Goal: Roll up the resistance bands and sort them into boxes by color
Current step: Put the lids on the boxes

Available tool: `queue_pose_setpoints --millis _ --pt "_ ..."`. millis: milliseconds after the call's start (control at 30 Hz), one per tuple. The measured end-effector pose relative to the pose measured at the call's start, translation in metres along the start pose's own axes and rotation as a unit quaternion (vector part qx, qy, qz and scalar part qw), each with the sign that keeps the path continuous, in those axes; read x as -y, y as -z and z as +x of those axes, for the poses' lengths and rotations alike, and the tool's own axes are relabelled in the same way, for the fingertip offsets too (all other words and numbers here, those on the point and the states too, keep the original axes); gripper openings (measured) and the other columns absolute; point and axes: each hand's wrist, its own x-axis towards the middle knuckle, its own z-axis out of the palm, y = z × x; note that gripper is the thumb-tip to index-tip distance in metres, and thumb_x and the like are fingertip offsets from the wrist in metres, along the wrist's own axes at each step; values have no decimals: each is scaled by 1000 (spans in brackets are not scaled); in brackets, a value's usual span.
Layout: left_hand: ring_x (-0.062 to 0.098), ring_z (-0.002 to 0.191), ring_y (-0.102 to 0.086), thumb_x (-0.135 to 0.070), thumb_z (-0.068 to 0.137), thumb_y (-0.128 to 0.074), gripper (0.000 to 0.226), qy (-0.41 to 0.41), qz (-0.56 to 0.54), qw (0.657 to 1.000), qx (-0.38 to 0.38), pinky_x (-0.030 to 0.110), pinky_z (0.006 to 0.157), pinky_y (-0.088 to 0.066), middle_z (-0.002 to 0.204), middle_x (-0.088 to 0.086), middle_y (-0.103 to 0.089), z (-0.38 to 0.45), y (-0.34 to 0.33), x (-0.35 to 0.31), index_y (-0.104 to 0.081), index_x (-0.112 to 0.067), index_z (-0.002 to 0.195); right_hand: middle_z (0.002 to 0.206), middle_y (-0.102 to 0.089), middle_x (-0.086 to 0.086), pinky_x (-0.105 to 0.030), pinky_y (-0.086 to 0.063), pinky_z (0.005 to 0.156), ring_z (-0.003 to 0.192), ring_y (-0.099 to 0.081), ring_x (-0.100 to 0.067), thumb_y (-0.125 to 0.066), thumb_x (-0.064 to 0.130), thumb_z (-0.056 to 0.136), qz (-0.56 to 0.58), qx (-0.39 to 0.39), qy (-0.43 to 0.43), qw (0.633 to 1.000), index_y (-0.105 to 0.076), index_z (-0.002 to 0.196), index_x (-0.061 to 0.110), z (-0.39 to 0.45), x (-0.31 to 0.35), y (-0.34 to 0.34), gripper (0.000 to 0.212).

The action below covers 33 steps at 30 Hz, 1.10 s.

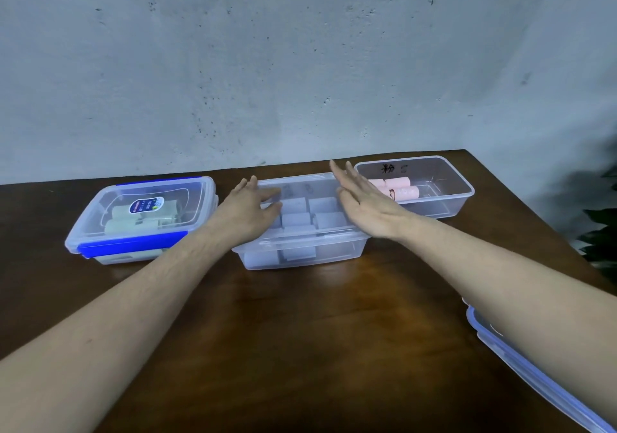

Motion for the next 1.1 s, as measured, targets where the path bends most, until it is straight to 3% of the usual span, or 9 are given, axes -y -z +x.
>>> queue_pose_setpoints --millis 200,367,467,567,700,800,900,1000,1100 --pt "25 152 0 -42 105 -35 49 -20 38 999 13 41 121 -4 165 11 -4 -9 0 -3 -33 -30 152 166 15 -4 -21 10 115 151 16 -11 -18 38 106 -30 6 -9 1000 -2 159 31 -8 5 -2 56" --pt "19 152 1 -46 102 -40 48 -16 4 1000 12 40 120 -13 166 4 -6 -8 -2 -2 -37 -38 149 165 18 -1 -21 8 114 152 15 -12 -23 37 106 -14 -1 -25 1000 -4 160 27 -8 8 -6 58" --pt "16 152 -8 -43 102 -44 42 -7 3 1000 -19 31 118 -17 164 2 -15 -7 1 -6 -49 -35 143 166 12 4 -17 4 111 152 10 -8 -28 37 107 35 -16 -45 998 -10 160 26 -7 10 -5 56" --pt "19 144 -33 -40 100 -46 39 3 -23 999 -49 31 106 -36 163 1 -22 -8 2 -4 -56 -35 137 167 -1 4 -9 -2 106 152 -1 -7 -37 28 107 103 -65 -48 991 -21 159 22 -7 11 -8 54" --pt "26 146 -31 -37 96 -53 58 44 -121 987 -93 38 108 -40 165 4 -9 -12 -4 5 -34 -33 152 167 -2 2 -6 -4 105 152 -6 -8 -38 18 105 119 -75 -72 987 -20 159 17 -7 6 -9 56" --pt "28 132 -50 -35 98 -48 60 98 -151 980 -79 31 92 -46 165 4 -10 -14 -4 6 -28 -28 155 167 -2 3 -16 -6 115 153 -9 -11 -34 13 104 140 -66 -89 984 -21 158 17 -8 6 -10 56" --pt "14 110 -59 -29 101 -47 52 102 -162 977 -89 22 74 -40 163 3 -22 -15 1 2 -38 -24 152 166 -8 5 -19 -6 118 152 -10 -10 -30 4 101 192 -78 -100 973 -24 158 18 -9 10 -9 58" --pt "7 79 -51 -23 100 -48 46 87 -166 978 -91 15 59 -38 152 -1 -44 -14 6 3 -47 -22 146 165 -16 6 -26 -12 122 152 -15 -12 -27 1 100 241 -99 -111 959 -28 157 18 -12 13 -10 59" --pt "3 68 -46 -22 100 -47 42 78 -157 980 -93 14 55 -39 155 0 -39 -17 5 4 -52 -25 142 163 -23 8 -19 -15 117 151 -18 -12 -28 2 102 247 -121 -112 955 -32 155 20 -16 15 -11 56"
